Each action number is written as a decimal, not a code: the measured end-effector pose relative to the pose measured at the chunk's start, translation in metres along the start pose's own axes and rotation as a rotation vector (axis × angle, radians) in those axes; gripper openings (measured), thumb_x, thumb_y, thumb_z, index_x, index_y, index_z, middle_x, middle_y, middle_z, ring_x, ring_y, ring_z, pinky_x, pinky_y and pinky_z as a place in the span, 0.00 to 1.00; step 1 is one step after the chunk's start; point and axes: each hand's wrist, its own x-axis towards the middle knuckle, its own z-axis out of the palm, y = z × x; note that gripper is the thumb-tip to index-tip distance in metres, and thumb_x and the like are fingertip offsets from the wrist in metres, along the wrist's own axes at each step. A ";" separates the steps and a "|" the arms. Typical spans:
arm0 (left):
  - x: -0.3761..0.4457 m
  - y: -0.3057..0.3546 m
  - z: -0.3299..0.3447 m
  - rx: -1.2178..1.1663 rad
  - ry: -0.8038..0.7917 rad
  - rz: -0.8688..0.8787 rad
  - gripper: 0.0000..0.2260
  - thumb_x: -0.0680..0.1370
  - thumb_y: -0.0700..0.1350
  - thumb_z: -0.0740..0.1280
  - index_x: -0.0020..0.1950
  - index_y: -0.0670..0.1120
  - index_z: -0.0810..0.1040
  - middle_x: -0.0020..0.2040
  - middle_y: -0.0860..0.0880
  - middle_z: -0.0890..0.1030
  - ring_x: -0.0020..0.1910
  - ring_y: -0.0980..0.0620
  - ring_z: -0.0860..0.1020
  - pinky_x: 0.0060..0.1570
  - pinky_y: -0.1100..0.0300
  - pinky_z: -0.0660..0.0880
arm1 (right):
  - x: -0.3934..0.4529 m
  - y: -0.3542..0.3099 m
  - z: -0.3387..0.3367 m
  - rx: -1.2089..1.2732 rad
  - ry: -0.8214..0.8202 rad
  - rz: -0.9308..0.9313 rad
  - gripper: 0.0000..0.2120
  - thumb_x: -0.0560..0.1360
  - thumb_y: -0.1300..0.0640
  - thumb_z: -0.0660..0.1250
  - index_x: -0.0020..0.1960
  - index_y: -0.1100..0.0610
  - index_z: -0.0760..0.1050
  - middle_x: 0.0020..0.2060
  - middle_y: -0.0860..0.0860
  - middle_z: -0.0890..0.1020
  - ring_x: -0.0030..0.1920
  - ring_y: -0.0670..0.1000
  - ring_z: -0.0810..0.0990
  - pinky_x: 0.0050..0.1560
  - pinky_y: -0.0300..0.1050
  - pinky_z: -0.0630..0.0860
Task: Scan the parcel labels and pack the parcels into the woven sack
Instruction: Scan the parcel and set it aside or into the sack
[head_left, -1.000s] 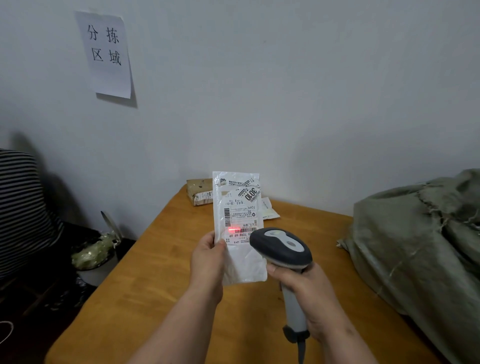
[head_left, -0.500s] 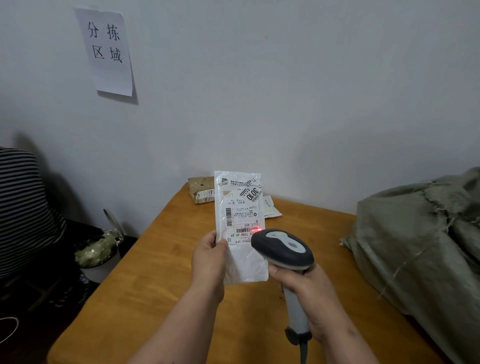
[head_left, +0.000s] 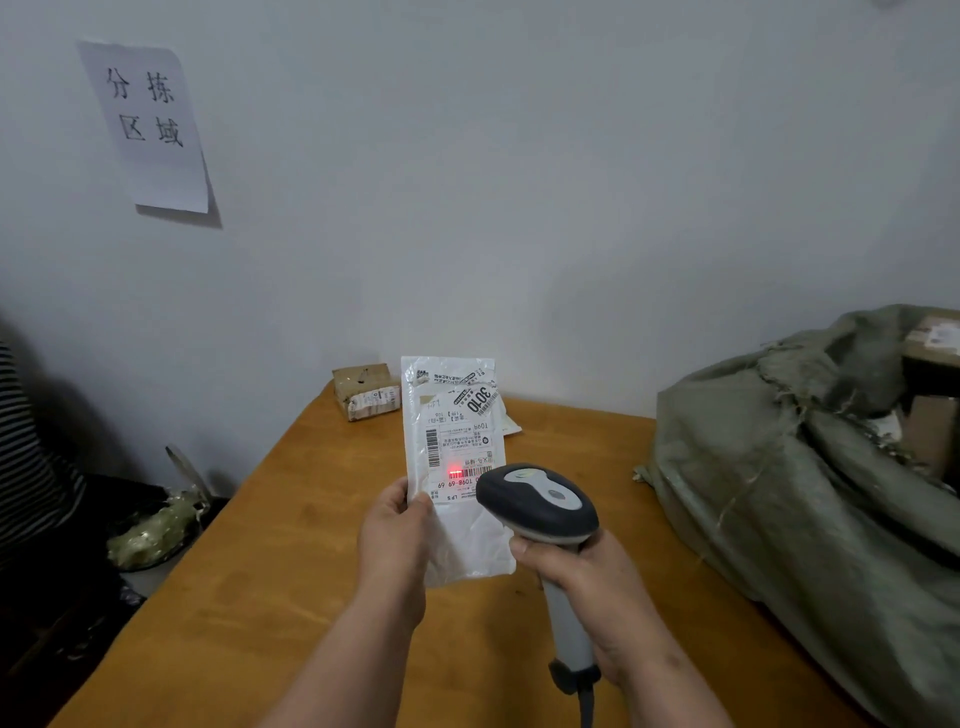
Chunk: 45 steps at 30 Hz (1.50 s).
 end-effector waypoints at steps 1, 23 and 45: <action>-0.003 -0.001 0.006 0.004 -0.001 0.003 0.12 0.83 0.39 0.61 0.51 0.51 0.82 0.45 0.50 0.87 0.44 0.48 0.84 0.44 0.50 0.82 | -0.003 0.000 -0.005 0.004 0.004 -0.001 0.17 0.60 0.48 0.76 0.47 0.33 0.83 0.45 0.40 0.86 0.53 0.44 0.82 0.52 0.43 0.76; -0.062 -0.004 0.167 0.044 -0.477 0.170 0.11 0.81 0.39 0.65 0.51 0.56 0.81 0.44 0.57 0.86 0.43 0.55 0.85 0.42 0.56 0.79 | -0.077 0.004 -0.133 0.182 0.638 -0.085 0.17 0.64 0.52 0.81 0.52 0.45 0.82 0.46 0.40 0.87 0.48 0.41 0.84 0.57 0.50 0.79; -0.086 0.031 0.421 0.737 -0.387 0.724 0.18 0.82 0.40 0.57 0.65 0.62 0.69 0.53 0.51 0.79 0.50 0.47 0.77 0.49 0.56 0.71 | -0.043 -0.020 -0.328 0.198 0.624 -0.295 0.22 0.68 0.54 0.80 0.45 0.26 0.80 0.46 0.31 0.84 0.48 0.38 0.82 0.49 0.44 0.77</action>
